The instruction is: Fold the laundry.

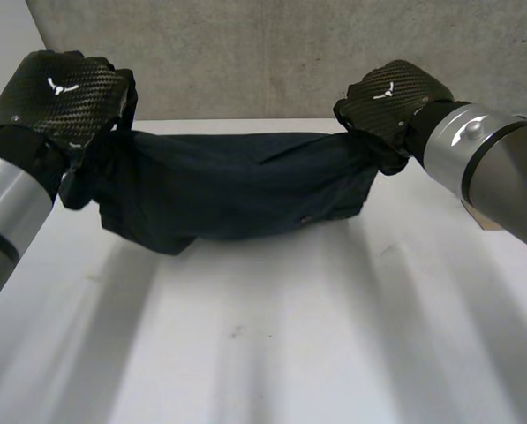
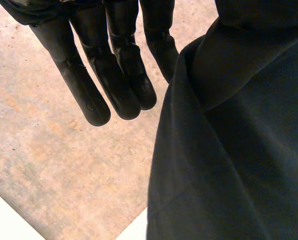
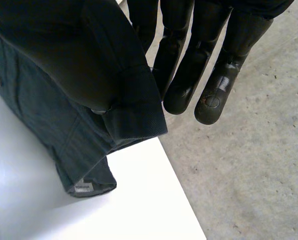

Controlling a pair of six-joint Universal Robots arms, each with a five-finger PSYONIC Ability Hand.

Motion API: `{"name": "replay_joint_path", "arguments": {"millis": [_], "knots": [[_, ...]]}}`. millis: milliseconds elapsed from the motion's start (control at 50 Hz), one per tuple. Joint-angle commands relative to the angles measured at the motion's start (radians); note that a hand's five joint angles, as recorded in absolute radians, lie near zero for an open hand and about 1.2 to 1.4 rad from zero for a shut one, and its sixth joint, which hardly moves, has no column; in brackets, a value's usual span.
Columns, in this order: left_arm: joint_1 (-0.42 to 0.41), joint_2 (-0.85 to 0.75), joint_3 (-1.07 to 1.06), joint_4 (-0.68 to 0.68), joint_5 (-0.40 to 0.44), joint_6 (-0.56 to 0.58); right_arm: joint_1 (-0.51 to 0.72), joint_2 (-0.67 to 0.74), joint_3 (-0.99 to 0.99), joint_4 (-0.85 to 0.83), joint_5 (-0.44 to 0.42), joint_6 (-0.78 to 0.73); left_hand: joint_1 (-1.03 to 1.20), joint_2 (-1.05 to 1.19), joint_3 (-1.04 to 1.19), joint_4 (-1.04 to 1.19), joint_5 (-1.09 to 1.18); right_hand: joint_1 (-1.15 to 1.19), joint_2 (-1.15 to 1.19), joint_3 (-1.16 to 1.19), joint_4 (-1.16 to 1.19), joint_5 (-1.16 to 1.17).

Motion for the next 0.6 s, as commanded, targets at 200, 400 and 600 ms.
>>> {"name": "replay_joint_path", "arguments": {"millis": [200,400,600], "knots": [[0.040,-0.516,0.272,0.050,-0.003,0.017,0.014,0.320,-0.213,0.008,0.048,0.021,0.253,0.199,0.205,0.198,0.241,0.417,0.218,0.217,0.208,0.225],[0.058,-0.603,0.606,0.512,-0.006,0.028,0.019,0.440,-0.567,-0.413,0.109,0.106,0.253,0.199,0.205,0.198,0.241,0.417,0.218,0.217,0.208,0.225],[0.046,-0.488,0.578,0.779,-0.014,0.025,0.019,0.387,-0.612,-0.689,0.125,0.106,0.253,0.199,0.205,0.198,0.241,0.417,0.218,0.217,0.208,0.225]]}}
